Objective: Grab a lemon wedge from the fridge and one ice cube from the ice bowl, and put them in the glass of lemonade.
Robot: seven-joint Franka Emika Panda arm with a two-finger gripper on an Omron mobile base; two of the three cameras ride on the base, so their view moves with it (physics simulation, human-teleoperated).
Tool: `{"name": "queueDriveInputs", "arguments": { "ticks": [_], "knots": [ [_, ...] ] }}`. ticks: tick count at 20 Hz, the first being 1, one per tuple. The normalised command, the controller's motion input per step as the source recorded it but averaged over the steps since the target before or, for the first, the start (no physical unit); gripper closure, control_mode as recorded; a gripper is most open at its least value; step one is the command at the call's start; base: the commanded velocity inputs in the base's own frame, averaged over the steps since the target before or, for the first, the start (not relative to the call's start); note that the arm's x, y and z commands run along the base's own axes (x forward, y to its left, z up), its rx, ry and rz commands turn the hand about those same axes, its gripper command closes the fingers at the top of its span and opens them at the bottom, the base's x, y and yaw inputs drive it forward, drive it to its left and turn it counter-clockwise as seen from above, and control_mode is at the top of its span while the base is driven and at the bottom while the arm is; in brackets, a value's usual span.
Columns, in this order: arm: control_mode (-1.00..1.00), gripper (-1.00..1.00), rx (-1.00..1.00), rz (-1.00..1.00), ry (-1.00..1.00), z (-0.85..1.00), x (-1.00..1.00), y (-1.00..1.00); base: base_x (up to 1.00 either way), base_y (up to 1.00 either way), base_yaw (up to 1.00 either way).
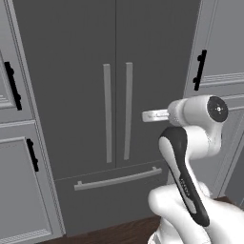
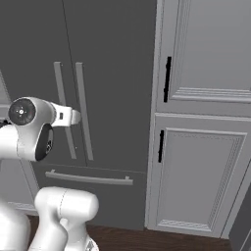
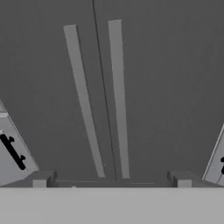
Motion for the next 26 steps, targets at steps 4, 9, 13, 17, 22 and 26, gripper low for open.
{"name": "queueDriveInputs", "arguments": {
  "ticks": [4,9,13,17,22,26],
  "knots": [
    [-1.00,-1.00,-0.17,-0.06,0.21,0.14,0.74,0.47,0.00,0.00,0.00],
    [-1.00,-1.00,-0.01,-0.07,0.39,0.00,0.57,0.00,0.00,0.00,0.00],
    [-1.00,-1.00,0.00,0.00,0.11,0.01,0.37,-0.10,0.00,0.00,0.00],
    [-1.00,-1.00,0.00,-0.01,-0.02,-0.07,0.22,0.00,0.00,0.00,0.00],
    [-1.00,-1.00,-0.08,0.00,0.01,-0.03,0.49,0.15,0.00,0.00,0.00],
    [-1.00,-1.00,-0.02,0.00,0.00,-0.29,0.50,0.00,0.00,0.00,0.00]
  ]
}}
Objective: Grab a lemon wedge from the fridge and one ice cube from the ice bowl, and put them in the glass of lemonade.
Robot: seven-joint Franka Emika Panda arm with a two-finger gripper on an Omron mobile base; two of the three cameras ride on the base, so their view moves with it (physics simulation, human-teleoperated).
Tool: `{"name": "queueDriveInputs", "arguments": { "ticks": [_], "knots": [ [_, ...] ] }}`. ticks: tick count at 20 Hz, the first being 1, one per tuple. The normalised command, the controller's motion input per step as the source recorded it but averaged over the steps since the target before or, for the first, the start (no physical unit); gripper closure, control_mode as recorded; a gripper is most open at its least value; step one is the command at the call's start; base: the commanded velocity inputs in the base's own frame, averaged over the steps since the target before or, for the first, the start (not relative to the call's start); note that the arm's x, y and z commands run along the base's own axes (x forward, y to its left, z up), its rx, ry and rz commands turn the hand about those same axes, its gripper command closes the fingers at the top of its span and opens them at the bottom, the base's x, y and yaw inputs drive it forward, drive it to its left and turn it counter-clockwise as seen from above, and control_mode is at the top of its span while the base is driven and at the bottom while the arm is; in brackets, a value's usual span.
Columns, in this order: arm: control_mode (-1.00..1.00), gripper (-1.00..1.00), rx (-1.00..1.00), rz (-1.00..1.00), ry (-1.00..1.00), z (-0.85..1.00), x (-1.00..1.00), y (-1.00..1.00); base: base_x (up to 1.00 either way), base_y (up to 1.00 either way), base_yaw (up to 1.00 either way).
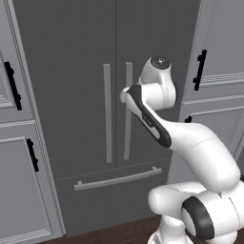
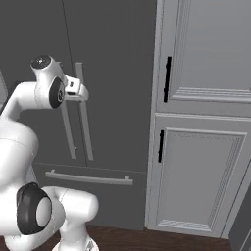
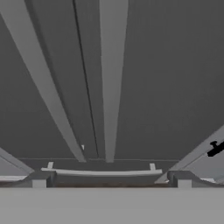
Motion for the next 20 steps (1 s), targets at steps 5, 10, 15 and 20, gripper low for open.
{"name": "queueDriveInputs", "arguments": {
  "ticks": [5,10,15,20],
  "knots": [
    [-1.00,-1.00,0.00,0.00,0.00,-0.36,0.66,-0.04,0.00,0.00,0.00],
    [-1.00,-1.00,0.00,0.01,0.00,-0.10,0.59,-0.05,0.00,0.00,0.00],
    [-1.00,-1.00,0.00,0.01,0.00,-0.26,0.40,0.00,0.00,0.00,0.00],
    [-1.00,-1.00,0.00,0.00,0.00,-0.22,0.44,0.02,0.00,0.00,0.00]
  ]
}}
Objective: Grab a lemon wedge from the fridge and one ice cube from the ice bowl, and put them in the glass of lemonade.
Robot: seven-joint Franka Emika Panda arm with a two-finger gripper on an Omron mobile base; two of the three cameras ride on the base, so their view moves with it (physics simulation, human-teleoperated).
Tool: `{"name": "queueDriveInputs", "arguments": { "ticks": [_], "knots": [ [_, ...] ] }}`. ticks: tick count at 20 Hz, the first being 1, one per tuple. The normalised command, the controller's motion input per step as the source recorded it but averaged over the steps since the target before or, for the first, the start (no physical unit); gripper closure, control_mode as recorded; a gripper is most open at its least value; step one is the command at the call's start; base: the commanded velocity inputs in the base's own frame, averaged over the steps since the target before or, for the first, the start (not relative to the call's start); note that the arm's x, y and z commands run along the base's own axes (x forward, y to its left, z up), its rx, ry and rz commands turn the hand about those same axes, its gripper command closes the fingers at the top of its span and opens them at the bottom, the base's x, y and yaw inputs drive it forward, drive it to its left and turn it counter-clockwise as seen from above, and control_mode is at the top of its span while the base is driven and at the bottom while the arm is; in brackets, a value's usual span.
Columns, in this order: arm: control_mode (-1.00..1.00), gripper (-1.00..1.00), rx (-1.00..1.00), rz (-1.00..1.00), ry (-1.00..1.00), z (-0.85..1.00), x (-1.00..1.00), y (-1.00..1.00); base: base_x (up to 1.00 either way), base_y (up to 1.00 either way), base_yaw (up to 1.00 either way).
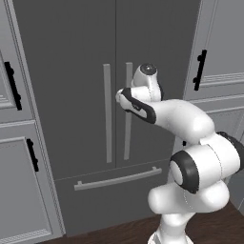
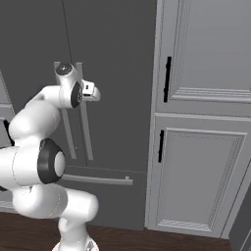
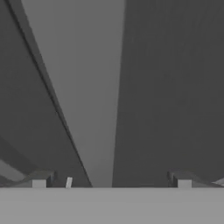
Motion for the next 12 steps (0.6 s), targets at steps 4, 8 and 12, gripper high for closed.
{"name": "queueDriveInputs", "arguments": {
  "ticks": [4,8,12],
  "knots": [
    [-1.00,-1.00,0.00,0.00,0.00,-0.17,0.28,0.12,0.00,0.00,0.00],
    [-1.00,-1.00,0.00,0.01,0.00,-0.05,0.04,0.17,0.00,0.00,0.00],
    [-1.00,-1.00,0.00,0.00,0.00,-0.11,0.32,0.06,0.00,0.00,0.00]
  ]
}}
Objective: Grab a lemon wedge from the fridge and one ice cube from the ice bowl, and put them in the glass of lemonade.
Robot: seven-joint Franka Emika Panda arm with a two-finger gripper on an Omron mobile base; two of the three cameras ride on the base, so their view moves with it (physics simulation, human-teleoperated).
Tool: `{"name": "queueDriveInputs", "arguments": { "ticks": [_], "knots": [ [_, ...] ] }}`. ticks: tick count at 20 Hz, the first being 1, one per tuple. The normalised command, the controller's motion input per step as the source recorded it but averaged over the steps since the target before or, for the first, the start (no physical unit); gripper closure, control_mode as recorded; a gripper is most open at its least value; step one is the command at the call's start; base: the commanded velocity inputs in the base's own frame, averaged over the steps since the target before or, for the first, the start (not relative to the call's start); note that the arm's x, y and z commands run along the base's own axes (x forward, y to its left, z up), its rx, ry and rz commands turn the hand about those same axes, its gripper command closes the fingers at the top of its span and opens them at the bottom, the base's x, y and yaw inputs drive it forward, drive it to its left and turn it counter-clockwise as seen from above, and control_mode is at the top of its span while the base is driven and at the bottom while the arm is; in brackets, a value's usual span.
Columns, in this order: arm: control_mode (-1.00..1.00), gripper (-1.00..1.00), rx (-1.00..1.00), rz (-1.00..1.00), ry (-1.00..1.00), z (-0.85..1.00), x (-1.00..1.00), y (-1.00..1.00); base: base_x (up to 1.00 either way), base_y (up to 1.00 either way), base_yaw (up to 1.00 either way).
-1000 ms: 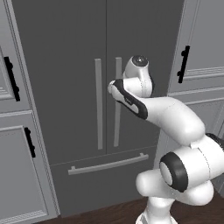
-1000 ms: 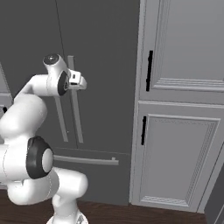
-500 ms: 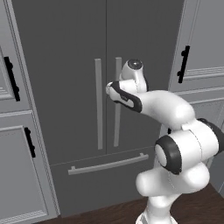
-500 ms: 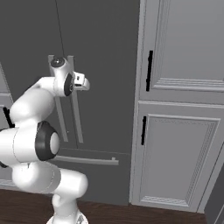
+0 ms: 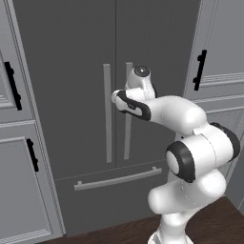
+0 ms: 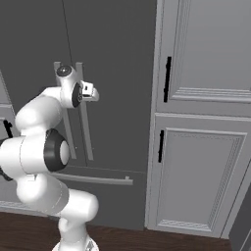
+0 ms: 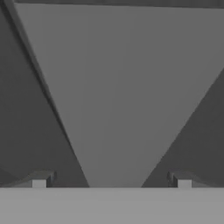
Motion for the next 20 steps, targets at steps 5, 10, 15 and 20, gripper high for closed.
{"name": "queueDriveInputs", "arguments": {
  "ticks": [5,10,15,20],
  "knots": [
    [-1.00,-1.00,0.00,0.00,0.00,-0.20,0.46,0.00,0.00,0.00,0.00],
    [-1.00,-1.00,0.00,0.00,0.00,-0.33,0.36,0.00,0.00,0.00,0.00],
    [-1.00,-1.00,0.00,0.00,0.00,-0.07,0.31,0.00,0.00,0.00,0.00],
    [-1.00,-1.00,0.00,0.00,0.00,-0.11,0.30,0.00,0.00,0.00,0.00]
  ]
}}
